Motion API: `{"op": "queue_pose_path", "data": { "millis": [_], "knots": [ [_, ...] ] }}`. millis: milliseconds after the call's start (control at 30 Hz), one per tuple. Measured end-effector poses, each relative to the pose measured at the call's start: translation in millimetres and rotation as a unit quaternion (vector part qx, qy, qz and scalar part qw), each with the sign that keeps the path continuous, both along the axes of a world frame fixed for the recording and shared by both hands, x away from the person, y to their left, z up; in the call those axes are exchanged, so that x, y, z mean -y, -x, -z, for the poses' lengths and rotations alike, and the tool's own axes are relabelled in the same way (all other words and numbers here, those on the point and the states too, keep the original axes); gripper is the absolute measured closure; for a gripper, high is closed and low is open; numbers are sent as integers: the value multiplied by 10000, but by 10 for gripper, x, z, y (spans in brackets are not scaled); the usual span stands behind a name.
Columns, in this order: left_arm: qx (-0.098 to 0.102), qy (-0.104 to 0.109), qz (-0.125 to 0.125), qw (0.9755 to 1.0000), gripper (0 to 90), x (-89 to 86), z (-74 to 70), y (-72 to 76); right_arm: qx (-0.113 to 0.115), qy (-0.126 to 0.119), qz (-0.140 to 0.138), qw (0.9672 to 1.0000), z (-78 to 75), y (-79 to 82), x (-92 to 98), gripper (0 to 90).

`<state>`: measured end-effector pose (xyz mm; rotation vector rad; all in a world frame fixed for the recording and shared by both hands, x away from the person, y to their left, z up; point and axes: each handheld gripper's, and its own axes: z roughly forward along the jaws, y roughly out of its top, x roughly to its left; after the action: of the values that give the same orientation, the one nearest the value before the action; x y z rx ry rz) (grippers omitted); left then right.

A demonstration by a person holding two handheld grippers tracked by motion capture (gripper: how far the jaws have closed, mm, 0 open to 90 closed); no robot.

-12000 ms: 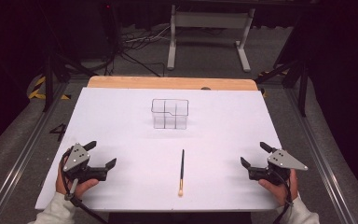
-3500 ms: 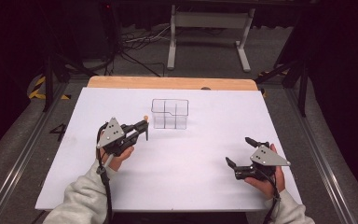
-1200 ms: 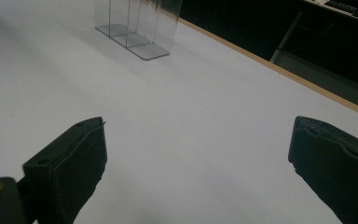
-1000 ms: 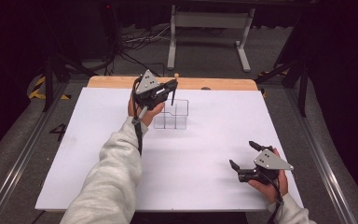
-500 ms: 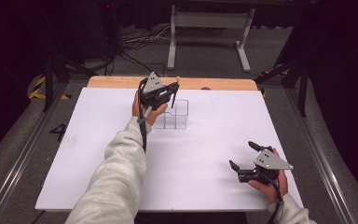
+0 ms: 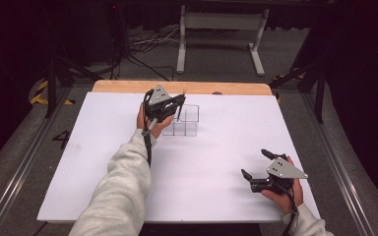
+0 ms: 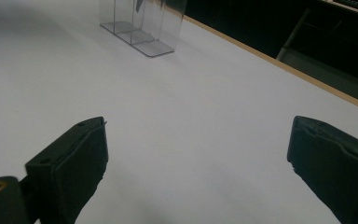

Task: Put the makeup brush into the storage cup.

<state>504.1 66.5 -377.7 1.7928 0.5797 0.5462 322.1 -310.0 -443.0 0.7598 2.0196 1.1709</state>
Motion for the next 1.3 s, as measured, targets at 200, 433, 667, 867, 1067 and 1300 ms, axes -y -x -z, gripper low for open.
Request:
{"op": "queue_pose_path", "data": {
  "millis": [200, 433, 667, 867, 1067, 1300],
  "knots": [
    [-36, -47, 10, 10000, 833, -21, 78, 28, -7, 41, -9, 10000, 8, -1, -16, 55],
    [-101, -13, 15, 9999, 829, -38, 136, 35, -10, 75, -8, 10000, 11, -2, -22, 56],
    [-83, -42, -16, 10000, 808, -26, 136, 35, -11, 66, -5, 10000, 10, -2, -17, 57],
    [-47, -98, -20, 9999, 771, -48, 110, 51, -8, 54, -3, 10000, 7, 0, -13, 57],
    [158, -192, -115, 9996, 685, -75, 27, 136, 7, 60, -6, 10000, 1, 4, -15, 57],
    [359, -178, -237, 9989, 481, -114, -54, 227, 36, 57, -10, 10000, -7, 12, -17, 58]
  ]
}}
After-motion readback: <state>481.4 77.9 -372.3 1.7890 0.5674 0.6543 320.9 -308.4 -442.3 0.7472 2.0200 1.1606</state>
